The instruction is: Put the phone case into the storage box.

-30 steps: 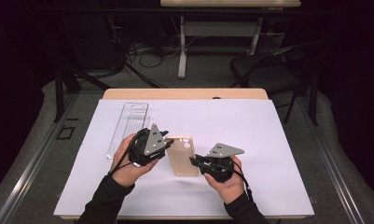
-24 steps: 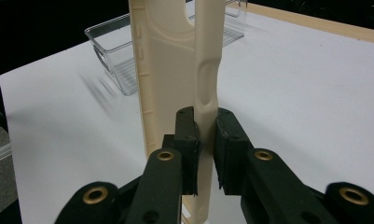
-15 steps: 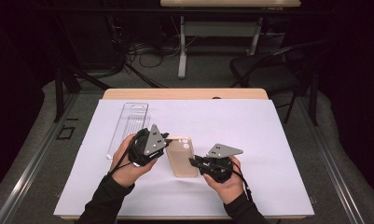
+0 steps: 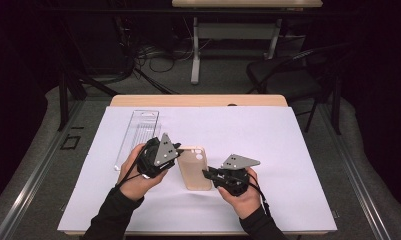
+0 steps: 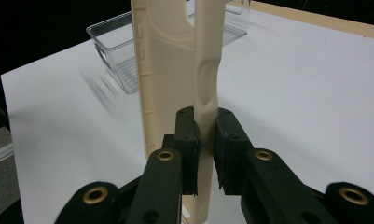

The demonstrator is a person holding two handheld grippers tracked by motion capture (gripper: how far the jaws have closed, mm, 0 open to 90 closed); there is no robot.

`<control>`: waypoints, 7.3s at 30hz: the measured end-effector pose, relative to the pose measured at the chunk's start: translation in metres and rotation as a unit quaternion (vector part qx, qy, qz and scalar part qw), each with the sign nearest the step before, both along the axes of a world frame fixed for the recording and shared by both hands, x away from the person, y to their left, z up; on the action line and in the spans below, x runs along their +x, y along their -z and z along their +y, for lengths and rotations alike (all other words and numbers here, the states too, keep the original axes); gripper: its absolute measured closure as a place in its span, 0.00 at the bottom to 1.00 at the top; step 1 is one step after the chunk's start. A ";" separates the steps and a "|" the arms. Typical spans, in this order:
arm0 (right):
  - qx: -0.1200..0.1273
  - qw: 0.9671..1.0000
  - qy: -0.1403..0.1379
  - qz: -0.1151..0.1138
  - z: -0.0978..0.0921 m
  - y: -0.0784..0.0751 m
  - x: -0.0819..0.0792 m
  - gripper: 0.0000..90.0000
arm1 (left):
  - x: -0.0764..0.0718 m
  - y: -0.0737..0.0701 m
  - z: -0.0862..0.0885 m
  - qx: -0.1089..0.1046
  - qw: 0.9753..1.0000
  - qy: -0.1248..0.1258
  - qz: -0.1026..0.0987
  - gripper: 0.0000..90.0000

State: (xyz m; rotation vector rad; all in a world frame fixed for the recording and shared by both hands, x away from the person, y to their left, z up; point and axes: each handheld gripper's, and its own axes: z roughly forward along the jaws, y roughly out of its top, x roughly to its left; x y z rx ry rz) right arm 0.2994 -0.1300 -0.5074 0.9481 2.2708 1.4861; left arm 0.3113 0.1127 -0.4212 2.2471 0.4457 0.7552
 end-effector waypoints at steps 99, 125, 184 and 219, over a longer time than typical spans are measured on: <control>-0.015 0.999 0.012 -0.034 -0.019 -0.016 0.009 0.58 | 0.008 0.001 0.015 -0.029 0.999 -0.019 -0.027 0.88; -0.015 0.995 0.087 -0.037 -0.059 -0.014 0.001 0.22 | 0.010 -0.001 0.022 -0.048 0.998 -0.019 -0.034 0.88; -0.029 0.990 0.134 -0.029 -0.100 0.008 -0.010 0.15 | 0.067 -0.012 0.045 -0.070 0.997 -0.027 -0.035 0.88; -0.033 0.990 0.136 -0.030 -0.100 0.011 -0.010 0.12 | 0.112 -0.033 0.076 -0.060 0.993 0.013 -0.100 0.88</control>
